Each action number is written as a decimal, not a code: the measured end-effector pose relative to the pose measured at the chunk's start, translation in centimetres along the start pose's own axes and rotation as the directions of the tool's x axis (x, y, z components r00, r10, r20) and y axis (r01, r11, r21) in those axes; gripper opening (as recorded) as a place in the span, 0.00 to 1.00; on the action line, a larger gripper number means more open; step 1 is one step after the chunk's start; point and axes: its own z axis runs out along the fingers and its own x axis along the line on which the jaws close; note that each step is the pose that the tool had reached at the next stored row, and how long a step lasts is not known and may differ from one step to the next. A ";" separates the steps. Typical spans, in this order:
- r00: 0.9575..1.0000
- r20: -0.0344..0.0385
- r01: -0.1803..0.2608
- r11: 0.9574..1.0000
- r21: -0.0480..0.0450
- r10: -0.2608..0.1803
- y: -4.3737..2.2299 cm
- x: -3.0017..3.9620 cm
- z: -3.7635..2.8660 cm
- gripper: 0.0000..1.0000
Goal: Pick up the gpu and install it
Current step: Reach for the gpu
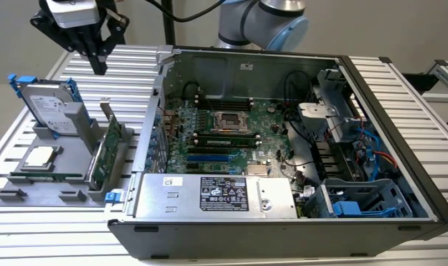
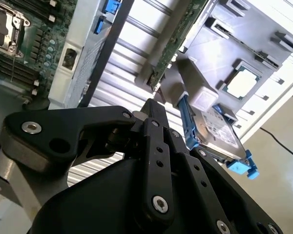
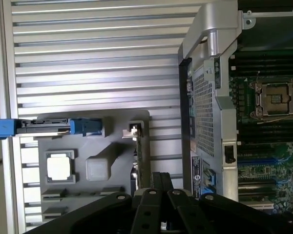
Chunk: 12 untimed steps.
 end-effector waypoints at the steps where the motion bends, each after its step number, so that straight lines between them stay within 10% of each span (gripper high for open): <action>1: 1.000 0.000 0.000 1.000 0.000 0.000 -0.01 0.10 0.00 0.00; 12: 1.000 0.000 0.000 1.000 0.000 0.000 -0.10 1.36 -0.03 0.00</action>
